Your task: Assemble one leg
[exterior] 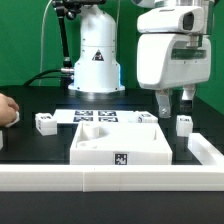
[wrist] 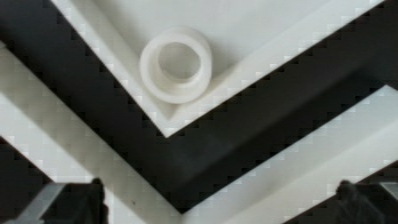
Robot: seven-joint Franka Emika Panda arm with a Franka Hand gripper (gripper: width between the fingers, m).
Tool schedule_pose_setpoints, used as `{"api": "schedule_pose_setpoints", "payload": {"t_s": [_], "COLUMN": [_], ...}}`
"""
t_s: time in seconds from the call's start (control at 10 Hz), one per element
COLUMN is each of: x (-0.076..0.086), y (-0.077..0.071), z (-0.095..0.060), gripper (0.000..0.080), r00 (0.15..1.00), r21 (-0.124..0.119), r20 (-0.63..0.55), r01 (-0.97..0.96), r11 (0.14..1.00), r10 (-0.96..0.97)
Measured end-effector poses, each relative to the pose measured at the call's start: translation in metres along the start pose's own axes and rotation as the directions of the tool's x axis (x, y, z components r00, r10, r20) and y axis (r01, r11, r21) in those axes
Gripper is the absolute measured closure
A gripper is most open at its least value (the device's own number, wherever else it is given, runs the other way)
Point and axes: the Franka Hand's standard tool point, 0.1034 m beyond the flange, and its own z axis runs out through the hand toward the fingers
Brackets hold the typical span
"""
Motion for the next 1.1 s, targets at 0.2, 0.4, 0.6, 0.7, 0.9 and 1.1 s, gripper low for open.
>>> {"api": "schedule_pose_setpoints", "payload": {"t_s": [0.2,0.4,0.6,0.7,0.9,1.1], "x": [-0.003,-0.003,-0.003,-0.003,-0.010,-0.028], "y": [-0.002,-0.002,-0.002,-0.002,-0.012,-0.026], "z": [0.003,0.003,0.003,0.003,0.008,0.012], "gripper": [0.0150,0.0150,0.0150,0.0150,0.0150,0.0150], "r00": [1.000,1.000,1.000,1.000,0.997,0.969], "r21": [-0.016,-0.015,-0.015,-0.015,-0.007,0.019], "r20": [0.012,0.012,0.012,0.012,0.030,0.061], "r01": [-0.002,-0.003,-0.003,-0.003,0.074,0.237], "r11": [1.000,1.000,1.000,1.000,0.997,0.971], "r10": [0.002,0.004,0.004,0.004,-0.074,-0.238]}}
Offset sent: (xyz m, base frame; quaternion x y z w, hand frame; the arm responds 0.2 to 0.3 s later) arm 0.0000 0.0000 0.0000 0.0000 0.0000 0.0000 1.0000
